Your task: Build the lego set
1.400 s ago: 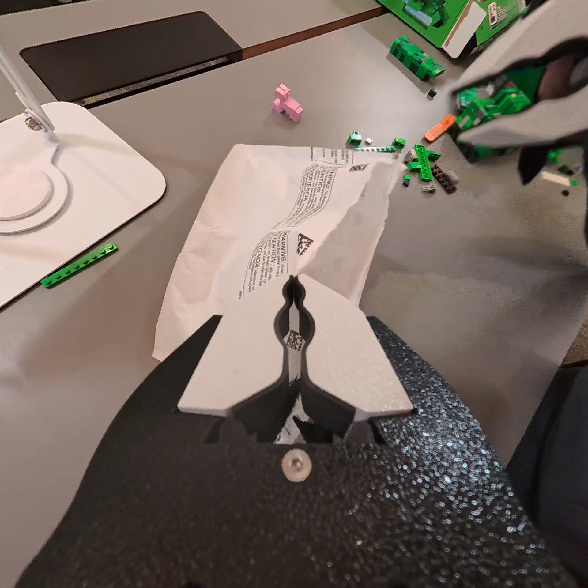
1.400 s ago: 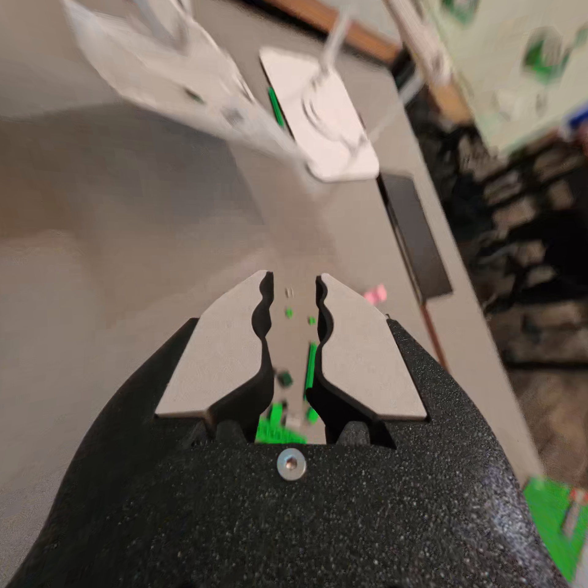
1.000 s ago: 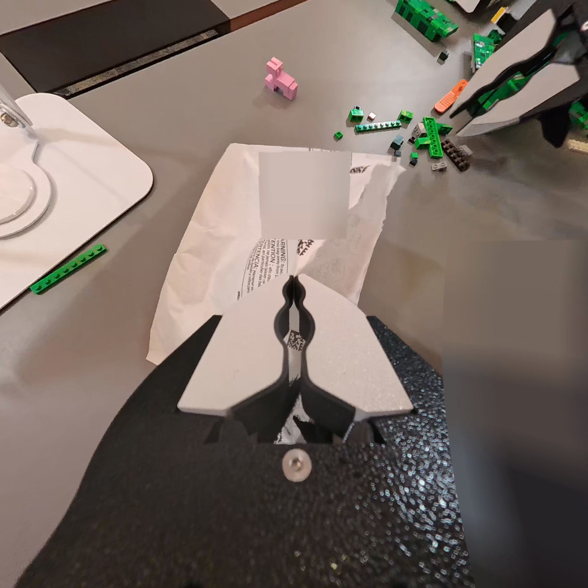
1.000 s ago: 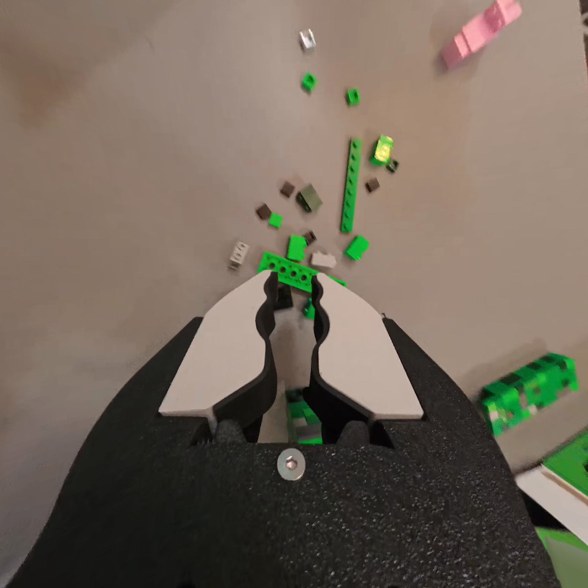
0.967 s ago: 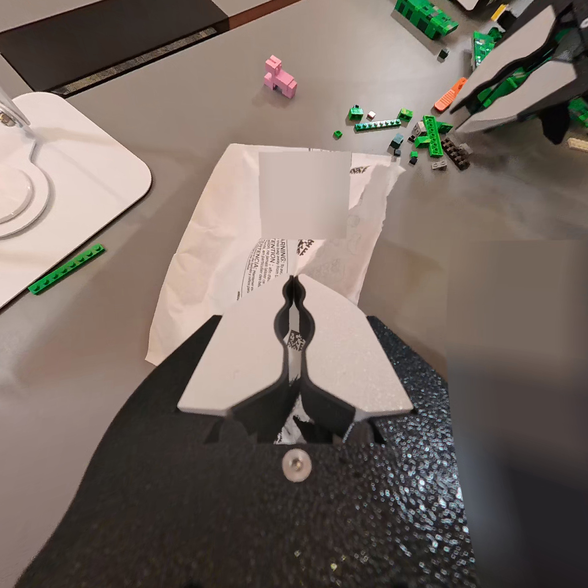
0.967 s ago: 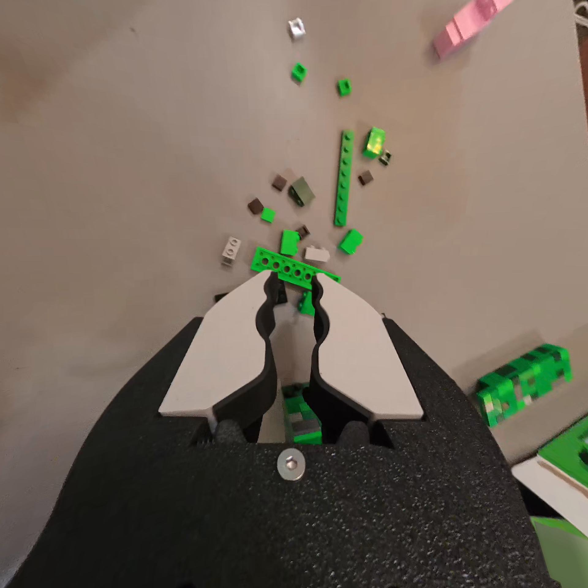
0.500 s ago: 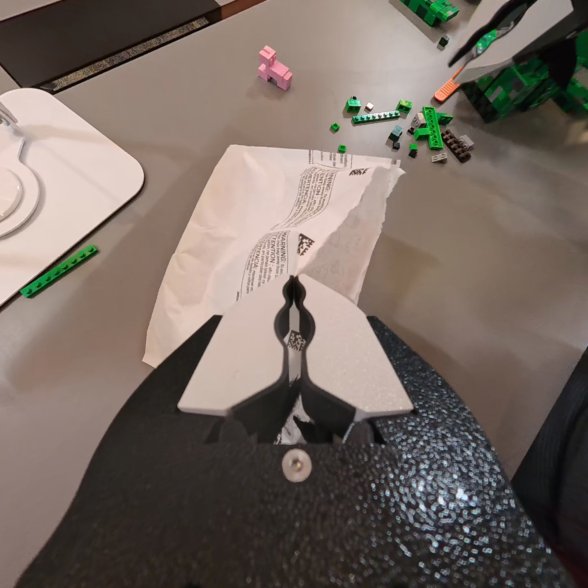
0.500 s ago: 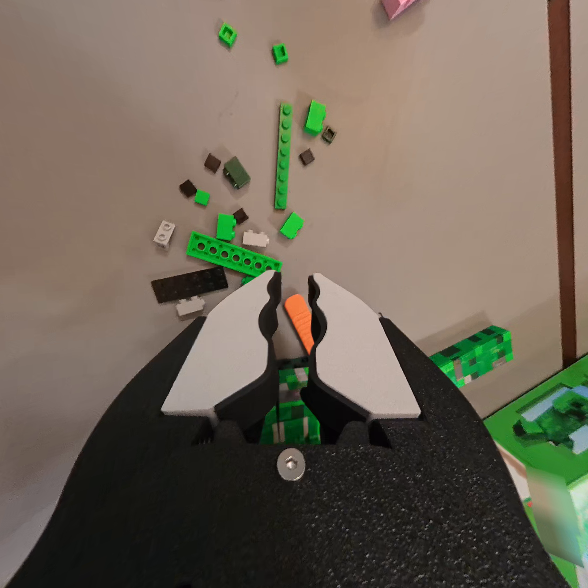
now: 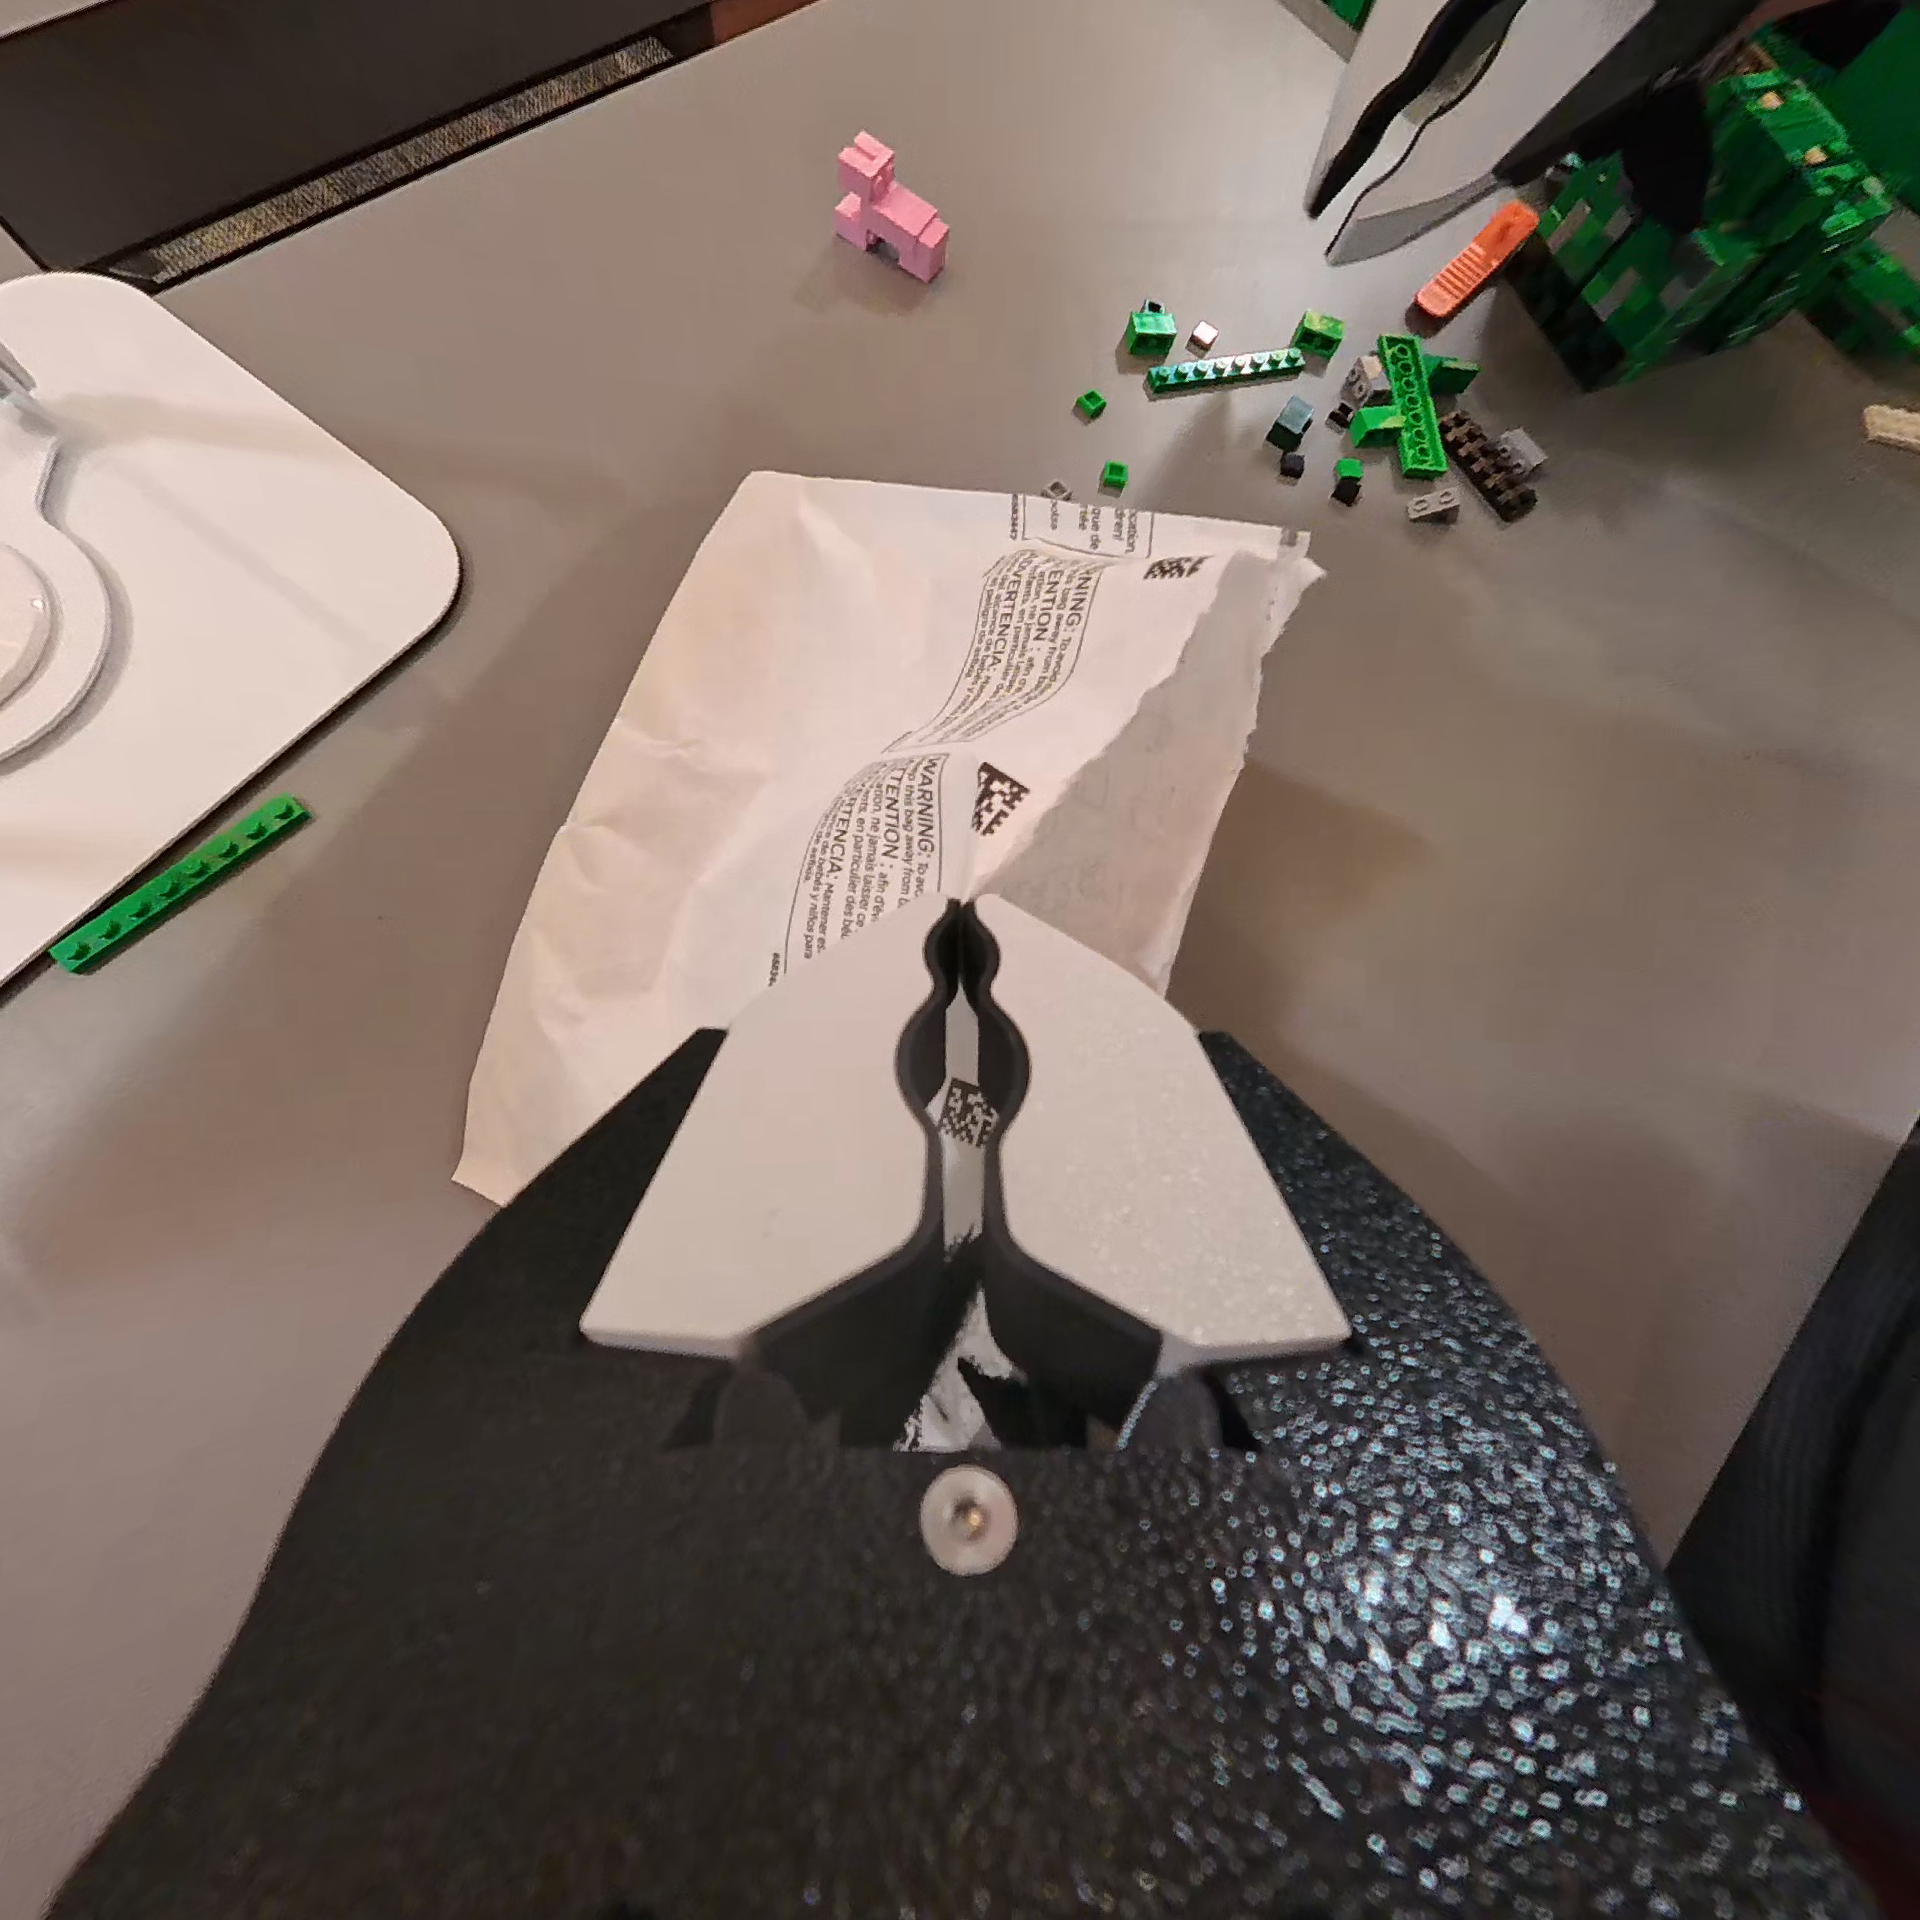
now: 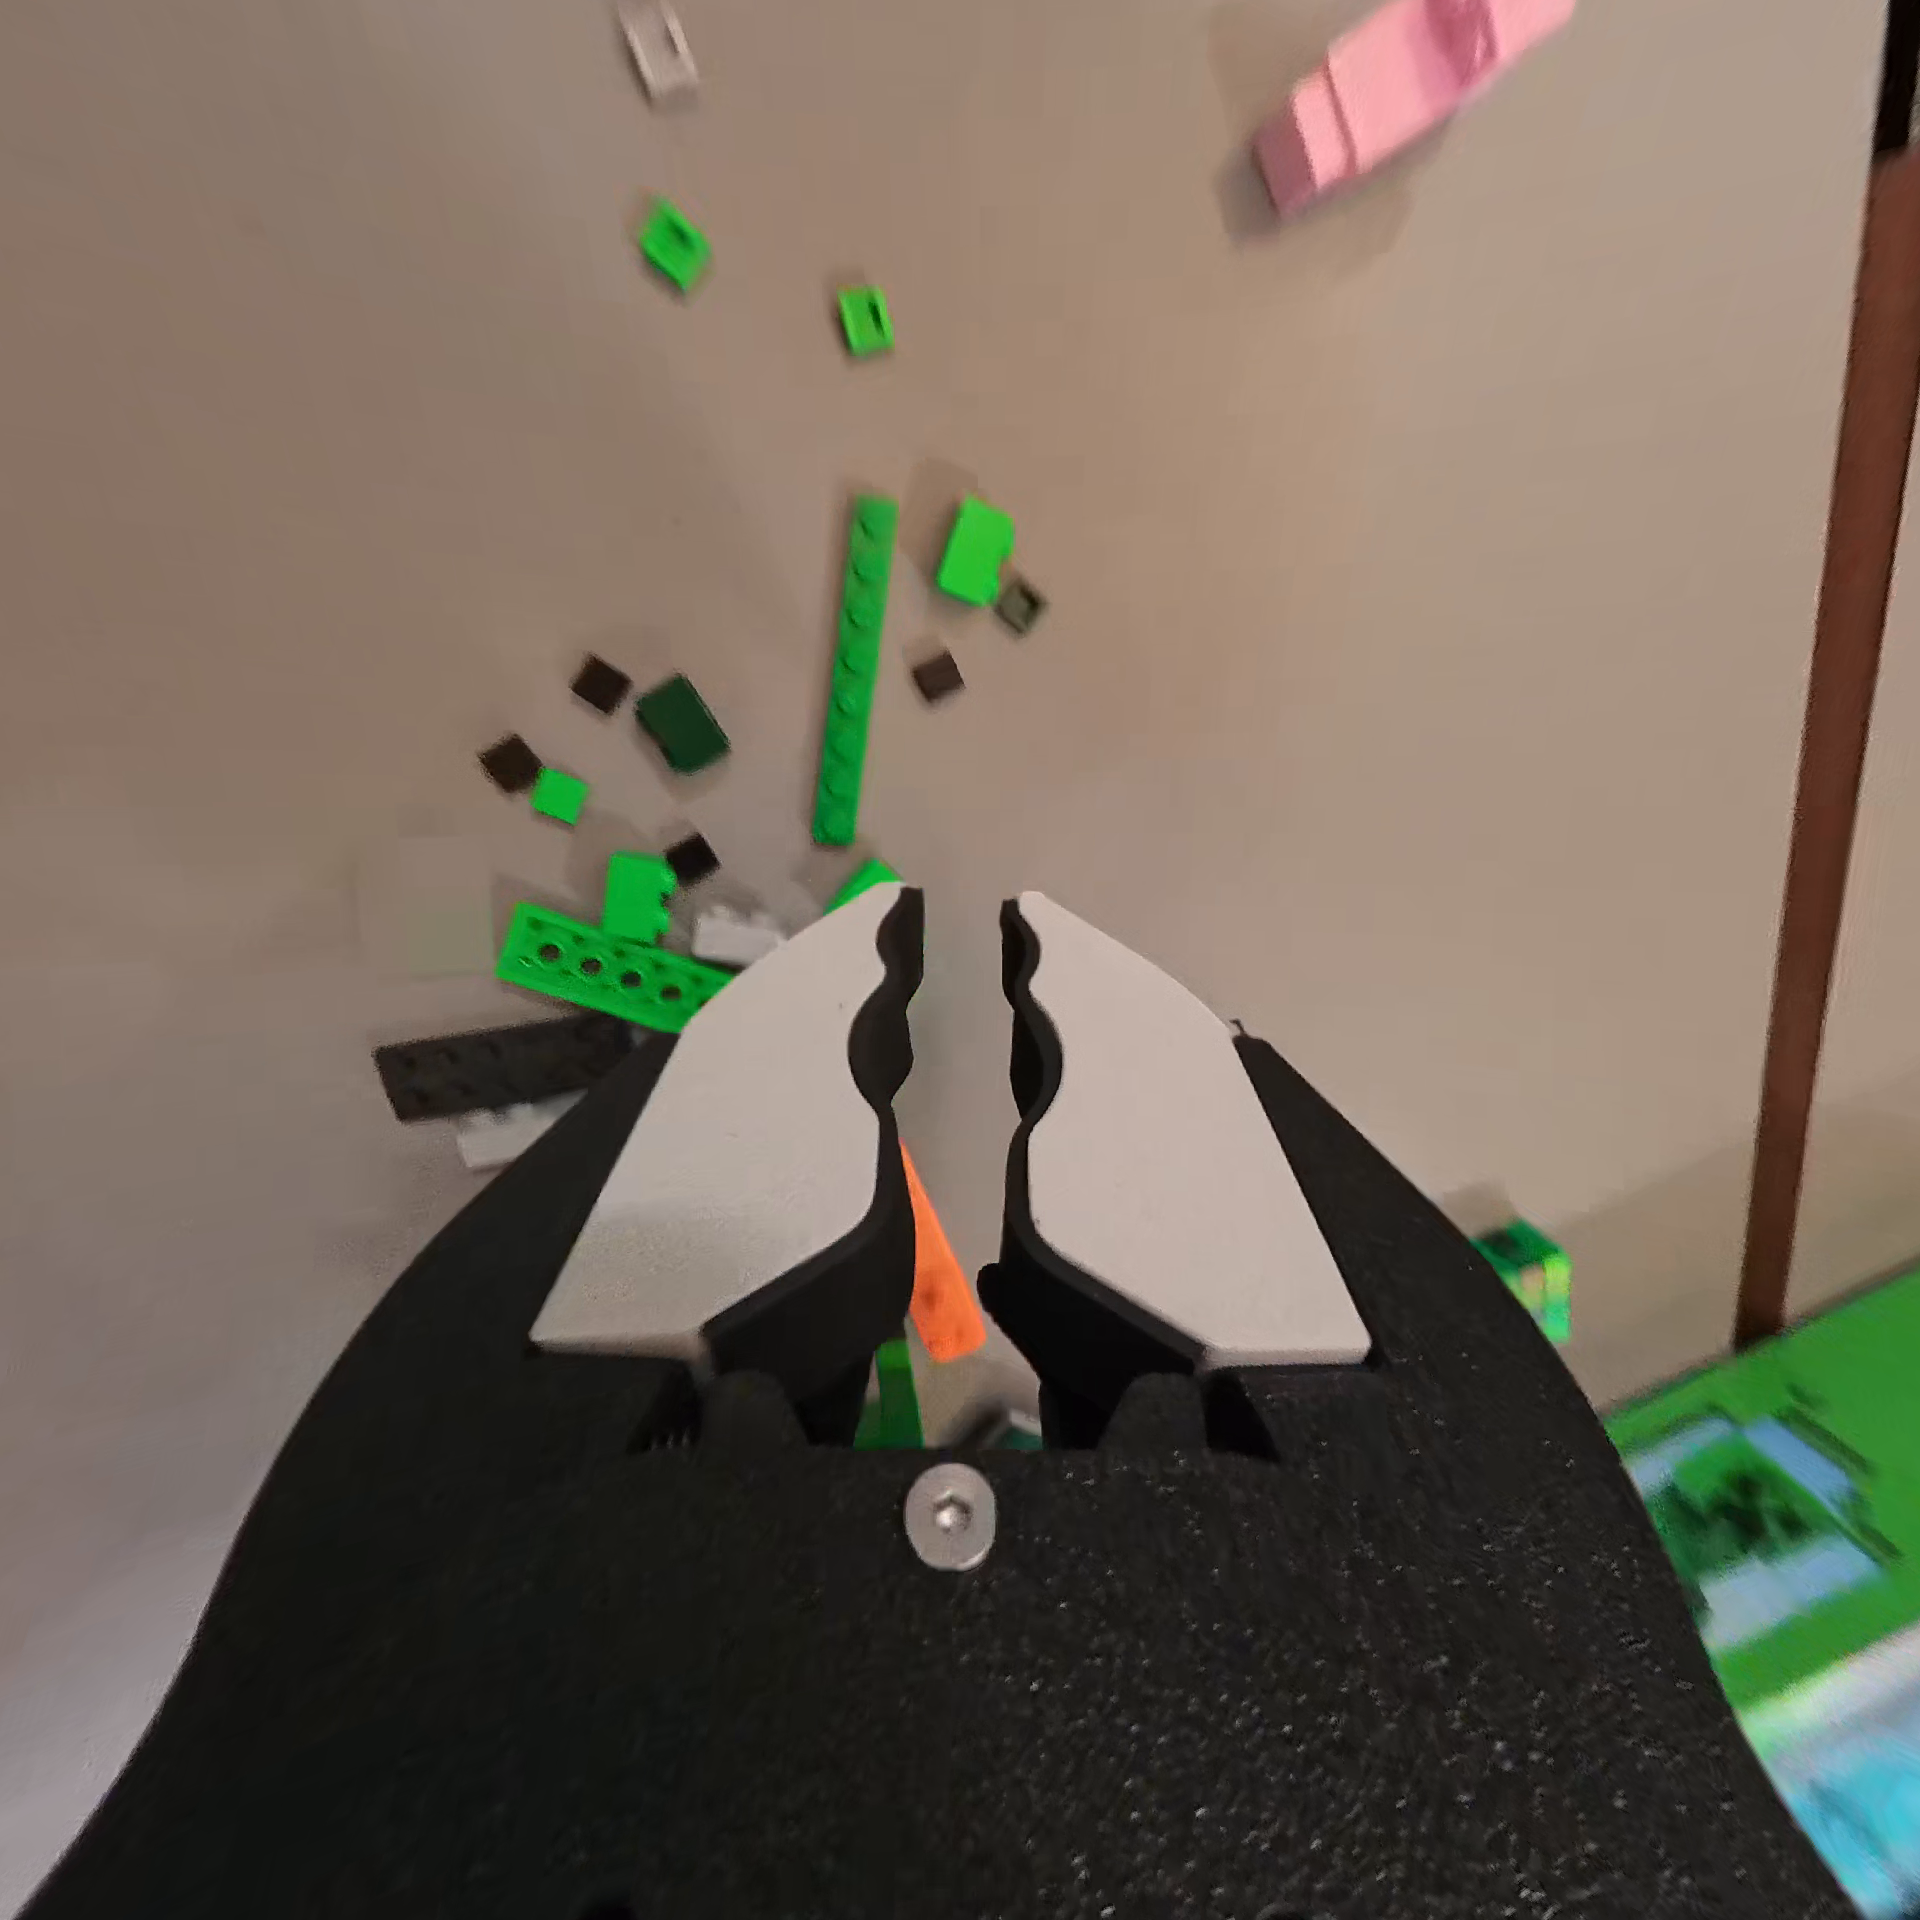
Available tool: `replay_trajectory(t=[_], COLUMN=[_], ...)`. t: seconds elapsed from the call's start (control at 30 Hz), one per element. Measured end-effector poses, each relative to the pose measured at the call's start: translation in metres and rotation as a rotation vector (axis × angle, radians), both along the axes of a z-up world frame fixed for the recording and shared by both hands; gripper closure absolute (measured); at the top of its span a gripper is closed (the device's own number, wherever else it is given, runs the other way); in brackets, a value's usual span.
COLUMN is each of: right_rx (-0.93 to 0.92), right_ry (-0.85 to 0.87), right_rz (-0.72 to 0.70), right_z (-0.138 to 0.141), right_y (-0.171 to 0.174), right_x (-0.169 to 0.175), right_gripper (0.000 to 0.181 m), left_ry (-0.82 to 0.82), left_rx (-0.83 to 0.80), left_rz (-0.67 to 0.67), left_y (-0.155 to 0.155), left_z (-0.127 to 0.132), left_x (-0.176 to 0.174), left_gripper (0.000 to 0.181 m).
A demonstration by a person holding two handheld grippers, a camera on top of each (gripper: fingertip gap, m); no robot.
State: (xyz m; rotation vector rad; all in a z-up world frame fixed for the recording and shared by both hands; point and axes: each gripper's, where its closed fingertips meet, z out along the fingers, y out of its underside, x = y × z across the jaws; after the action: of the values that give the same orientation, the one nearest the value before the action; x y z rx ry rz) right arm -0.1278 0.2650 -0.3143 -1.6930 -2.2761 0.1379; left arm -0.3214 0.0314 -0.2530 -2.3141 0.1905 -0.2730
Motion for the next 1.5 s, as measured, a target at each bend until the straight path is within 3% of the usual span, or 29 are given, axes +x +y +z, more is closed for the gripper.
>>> replay_trajectory(t=[0.13, 0.27, 0.37, 0.5, 0.67, 1.17, 1.3, 1.5], right_rx=[0.089, 0.147, 0.090, -0.024, -0.128, -0.169, -0.217, -0.145], right_ry=[-0.071, 0.041, 0.161, 0.252, 0.295, 0.322, 0.347, 0.399], right_rz=[-0.063, -0.178, -0.276, -0.376, -0.432, -0.446, -0.517, -0.590], right_z=[0.003, 0.024, 0.032, 0.018, 0.000, -0.007, -0.004, 0.007], right_y=[0.005, -0.009, -0.037, -0.073, -0.093, -0.087, -0.084, -0.067], right_x=[0.025, 0.041, 0.051, 0.061, 0.067, 0.063, 0.061, 0.067], right_gripper=[0.168, 0.169, 0.170, 0.169, 0.169, 0.170, 0.175, 0.175], left_ry=[0.002, 0.006, 0.006, 0.006, 0.012, 0.011, 0.010, 0.007], left_rx=[0.006, 0.007, 0.008, 0.006, -0.005, -0.021, -0.020, -0.015], left_rz=[0.005, 0.006, 0.006, 0.006, 0.001, -0.001, -0.002, 0.000], left_y=[-0.001, -0.001, -0.001, 0.000, 0.000, 0.001, 0.000, -0.001], left_z=[0.002, 0.002, 0.002, 0.001, -0.002, -0.006, -0.006, -0.004], left_x=[-0.001, -0.002, -0.002, -0.002, -0.001, -0.002, -0.002, -0.003], left_gripper=[0.181, 0.181, 0.181, 0.181, 0.181, 0.181, 0.181, 0.181])
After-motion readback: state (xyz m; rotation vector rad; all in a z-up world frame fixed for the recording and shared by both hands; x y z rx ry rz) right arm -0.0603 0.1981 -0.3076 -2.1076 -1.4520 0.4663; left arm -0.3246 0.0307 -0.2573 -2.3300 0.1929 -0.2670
